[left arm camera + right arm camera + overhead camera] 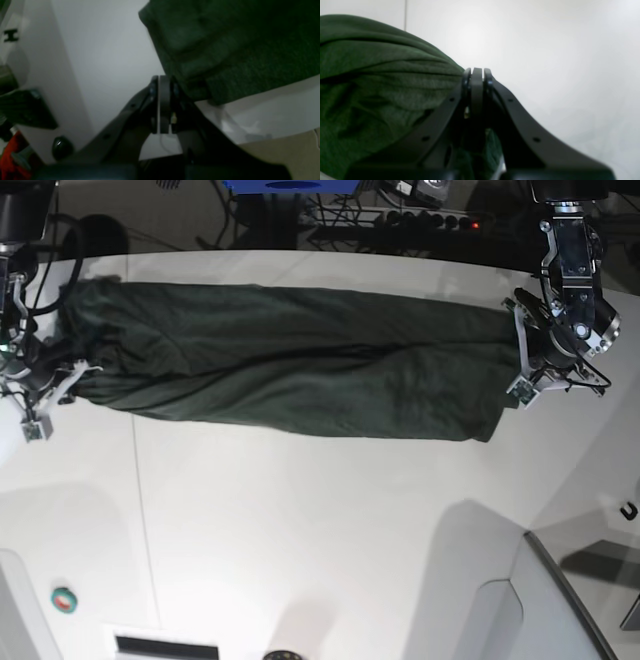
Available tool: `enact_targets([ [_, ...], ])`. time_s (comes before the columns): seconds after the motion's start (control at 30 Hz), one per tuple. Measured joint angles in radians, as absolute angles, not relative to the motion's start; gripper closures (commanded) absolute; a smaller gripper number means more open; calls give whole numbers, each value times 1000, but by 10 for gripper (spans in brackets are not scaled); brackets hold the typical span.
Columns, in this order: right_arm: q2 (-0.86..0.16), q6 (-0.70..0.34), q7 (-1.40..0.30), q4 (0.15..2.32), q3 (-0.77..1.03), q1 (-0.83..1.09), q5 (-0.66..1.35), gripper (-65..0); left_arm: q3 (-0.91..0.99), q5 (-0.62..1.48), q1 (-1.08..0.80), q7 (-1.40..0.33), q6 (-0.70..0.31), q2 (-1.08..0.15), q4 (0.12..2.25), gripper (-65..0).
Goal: Layout the t-shirt on the table in an organized manner, then fold the t-shirt properly
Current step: 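Lift and roll the shirt edge over with both grippers, folding lengthwise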
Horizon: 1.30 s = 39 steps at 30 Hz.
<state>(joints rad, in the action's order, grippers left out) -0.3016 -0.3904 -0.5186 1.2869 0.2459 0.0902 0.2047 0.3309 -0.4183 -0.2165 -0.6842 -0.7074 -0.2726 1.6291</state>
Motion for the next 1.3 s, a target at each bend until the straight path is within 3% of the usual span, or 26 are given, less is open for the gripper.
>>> enact_targets([
  [0.8,-261,-390,-513,1467,334,201,205,0,344,-419,-267,-683,-707,-264,1632,0],
  [1.03,-257,-390,-520,1466,332,236,202,0,344,-419,-264,-683,-707,-254,1725,0],
  [1.13,-257,-390,-516,1466,332,231,203,0,354,-433,-214,-699,-705,-190,1726,0],
  [1.3,-260,-390,-517,1467,331,230,205,0,332,-413,-80,-663,-708,-88,1514,0],
])
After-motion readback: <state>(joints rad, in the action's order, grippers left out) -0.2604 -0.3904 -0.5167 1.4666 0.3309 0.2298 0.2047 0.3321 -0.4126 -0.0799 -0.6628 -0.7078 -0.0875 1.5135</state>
